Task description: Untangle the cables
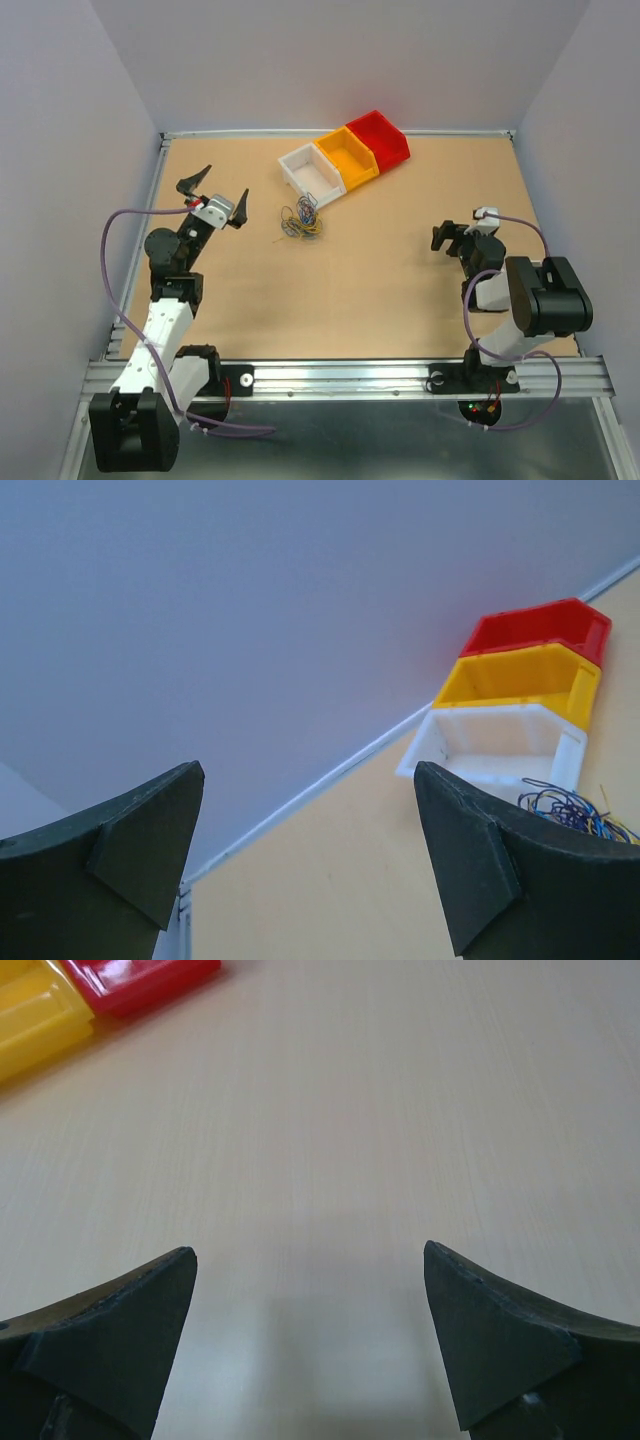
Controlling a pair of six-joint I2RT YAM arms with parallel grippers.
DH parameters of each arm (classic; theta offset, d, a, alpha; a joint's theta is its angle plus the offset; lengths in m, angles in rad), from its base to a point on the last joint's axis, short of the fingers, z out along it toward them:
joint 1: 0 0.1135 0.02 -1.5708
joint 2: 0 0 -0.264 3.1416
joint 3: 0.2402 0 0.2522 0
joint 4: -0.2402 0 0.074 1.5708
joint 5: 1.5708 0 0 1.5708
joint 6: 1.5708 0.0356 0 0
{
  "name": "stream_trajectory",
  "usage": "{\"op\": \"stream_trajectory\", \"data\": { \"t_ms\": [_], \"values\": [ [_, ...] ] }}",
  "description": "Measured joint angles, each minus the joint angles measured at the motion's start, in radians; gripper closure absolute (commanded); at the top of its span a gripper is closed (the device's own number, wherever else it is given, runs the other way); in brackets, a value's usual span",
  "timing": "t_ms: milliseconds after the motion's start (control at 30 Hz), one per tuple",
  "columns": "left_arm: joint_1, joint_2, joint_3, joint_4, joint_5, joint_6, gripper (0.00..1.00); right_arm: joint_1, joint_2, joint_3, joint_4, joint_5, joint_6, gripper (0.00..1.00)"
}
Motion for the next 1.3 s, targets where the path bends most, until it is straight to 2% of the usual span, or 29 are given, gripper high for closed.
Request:
{"op": "stream_trajectory", "data": {
  "t_ms": [67, 167, 233, 333, 400, 567, 600, 733, 833, 900, 1000, 1067, 1100, 1167, 1233, 1300],
  "values": [
    [0.000, -0.015, -0.012, -0.008, 0.039, 0.021, 0.01, 0.000, -0.031, 0.017, -0.076, -0.002, 0.000, 0.00],
    [-0.002, 0.059, -0.002, -0.105, 0.077, 0.034, 0.01, 0.001, -0.141, 0.166, -0.422, 0.058, 0.069, 0.00],
    [-0.002, 0.140, 0.025, -0.208, 0.121, 0.048, 0.01, 0.000, -0.203, 0.294, -0.577, 0.005, 0.130, 0.00],
    [-0.011, 0.190, 0.026, -0.310, 0.156, 0.055, 0.01, -0.006, -0.260, 0.311, -0.536, -0.159, 0.222, 0.00],
    [-0.047, 0.204, 0.043, -0.380, 0.170, 0.070, 0.01, -0.006, -0.235, 0.294, -0.490, -0.277, 0.281, 0.00],
    [-0.196, 0.264, 0.105, -0.453, 0.131, 0.116, 0.01, -0.005, 0.025, 0.287, -0.422, -0.535, 0.458, 0.00],
    [-0.228, 0.278, 0.110, -0.461, 0.122, 0.123, 0.01, -0.005, 0.069, 0.272, -0.363, -0.568, 0.507, 0.00],
    [-0.328, 0.389, 0.189, -0.546, 0.070, 0.134, 0.01, -0.005, 0.101, 0.167, -0.153, -0.654, 0.697, 0.00],
    [-0.361, 0.492, 0.281, -0.586, 0.041, 0.129, 0.01, -0.001, 0.031, 0.149, -0.125, -0.657, 0.753, 0.00],
    [-0.377, 0.564, 0.341, -0.608, 0.012, 0.122, 0.01, 0.013, -0.082, 0.150, -0.181, -0.608, 0.723, 0.00],
    [-0.393, 0.660, 0.414, -0.634, -0.039, 0.102, 0.10, 0.086, -0.314, 0.172, -0.380, -0.449, 0.614, 0.00],
    [-0.400, 0.719, 0.457, -0.664, -0.061, 0.091, 0.20, 0.140, -0.462, 0.179, -0.486, -0.338, 0.527, 0.00],
    [-0.404, 0.763, 0.487, -0.678, -0.071, 0.082, 0.34, 0.157, -0.528, 0.177, -0.509, -0.312, 0.502, 0.00],
    [-0.409, 0.819, 0.521, -0.693, -0.088, 0.072, 0.43, 0.171, -0.654, 0.137, -0.496, -0.238, 0.467, 0.00],
    [-0.416, 0.862, 0.544, -0.715, -0.106, 0.068, 0.61, 0.172, -0.762, 0.044, -0.475, -0.121, 0.485, 0.04],
    [-0.424, 0.884, 0.553, -0.731, -0.114, 0.066, 0.73, 0.170, -0.817, -0.010, -0.499, -0.072, 0.480, 0.14]
  ]
}}
